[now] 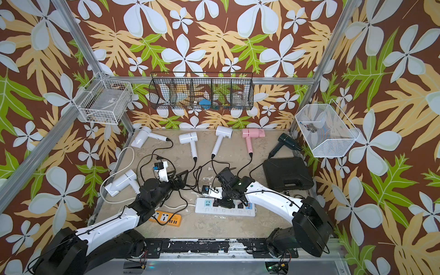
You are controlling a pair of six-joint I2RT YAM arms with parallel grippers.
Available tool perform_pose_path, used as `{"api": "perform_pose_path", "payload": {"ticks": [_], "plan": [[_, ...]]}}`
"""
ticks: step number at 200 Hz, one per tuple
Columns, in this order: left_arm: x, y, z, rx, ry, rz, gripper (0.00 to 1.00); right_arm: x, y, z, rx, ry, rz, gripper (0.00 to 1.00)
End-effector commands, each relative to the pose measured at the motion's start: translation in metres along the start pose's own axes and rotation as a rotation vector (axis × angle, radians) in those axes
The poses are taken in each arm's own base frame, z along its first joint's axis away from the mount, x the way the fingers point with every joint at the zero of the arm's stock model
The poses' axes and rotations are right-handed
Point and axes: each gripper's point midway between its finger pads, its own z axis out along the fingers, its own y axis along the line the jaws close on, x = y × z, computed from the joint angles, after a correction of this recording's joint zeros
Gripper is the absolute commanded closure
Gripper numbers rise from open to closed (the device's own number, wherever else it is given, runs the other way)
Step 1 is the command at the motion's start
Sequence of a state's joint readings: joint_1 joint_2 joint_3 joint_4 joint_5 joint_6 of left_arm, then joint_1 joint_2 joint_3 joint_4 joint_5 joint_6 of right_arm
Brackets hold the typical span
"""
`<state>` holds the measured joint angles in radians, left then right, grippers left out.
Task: Charge the blow dryers
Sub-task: Insert the plug into the socket, then pick up the plug from the center of the board.
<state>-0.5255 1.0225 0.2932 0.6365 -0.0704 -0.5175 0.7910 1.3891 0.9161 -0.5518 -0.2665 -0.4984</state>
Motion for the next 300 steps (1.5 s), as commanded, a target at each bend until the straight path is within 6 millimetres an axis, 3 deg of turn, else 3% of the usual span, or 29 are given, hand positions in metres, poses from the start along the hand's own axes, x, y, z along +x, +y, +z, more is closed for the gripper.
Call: {"api": "perform_pose_path", "payload": {"ticks": [1, 40, 51, 54, 58, 60, 126, 165, 198, 219, 237, 270, 300], "plan": [[-0.006, -0.004, -0.002, 0.019, -0.024, 0.009, 0.06, -0.003, 0.003, -0.005, -0.013, -0.01, 0.042, 0.6], [-0.01, -0.007, -0.005, 0.032, -0.041, 0.01, 0.06, -0.021, -0.003, -0.024, 0.019, -0.06, 0.099, 0.51], [-0.013, -0.009, -0.009, 0.042, -0.054, 0.007, 0.06, -0.03, -0.004, -0.033, 0.027, -0.095, 0.134, 0.35], [-0.014, -0.01, -0.01, 0.046, -0.058, 0.007, 0.06, -0.032, -0.005, -0.036, 0.031, -0.104, 0.146, 0.26], [-0.015, -0.01, -0.012, 0.051, -0.063, 0.007, 0.06, -0.036, -0.006, -0.04, 0.037, -0.119, 0.165, 0.01], [-0.015, -0.011, -0.012, 0.054, -0.064, 0.005, 0.06, -0.037, -0.007, -0.041, 0.041, -0.123, 0.176, 0.0], [-0.039, -0.019, -0.049, 0.117, -0.208, -0.006, 0.05, -0.042, -0.047, -0.085, 0.272, -0.181, 0.569, 0.0], [-0.049, -0.016, -0.066, 0.121, -0.286, -0.016, 0.04, -0.06, -0.047, -0.119, 0.311, -0.41, 0.569, 0.0], [-0.049, -0.01, -0.069, 0.104, -0.304, -0.03, 0.03, -0.058, -0.052, -0.152, 0.385, -0.574, 0.623, 0.0], [-0.046, -0.008, -0.063, 0.09, -0.283, -0.03, 0.02, -0.056, -0.059, -0.16, 0.42, -0.596, 0.635, 0.0], [-0.04, -0.005, -0.055, 0.068, -0.252, -0.033, 0.01, -0.061, -0.059, -0.152, 0.393, -0.558, 0.611, 0.0], [-0.023, 0.001, -0.03, 0.015, -0.149, -0.039, 0.0, -0.074, -0.055, -0.117, 0.272, -0.467, 0.575, 0.14], [-0.009, 0.008, -0.009, -0.031, -0.06, -0.047, 0.0, -0.071, -0.06, -0.078, 0.242, -0.326, 0.562, 0.28]]}}
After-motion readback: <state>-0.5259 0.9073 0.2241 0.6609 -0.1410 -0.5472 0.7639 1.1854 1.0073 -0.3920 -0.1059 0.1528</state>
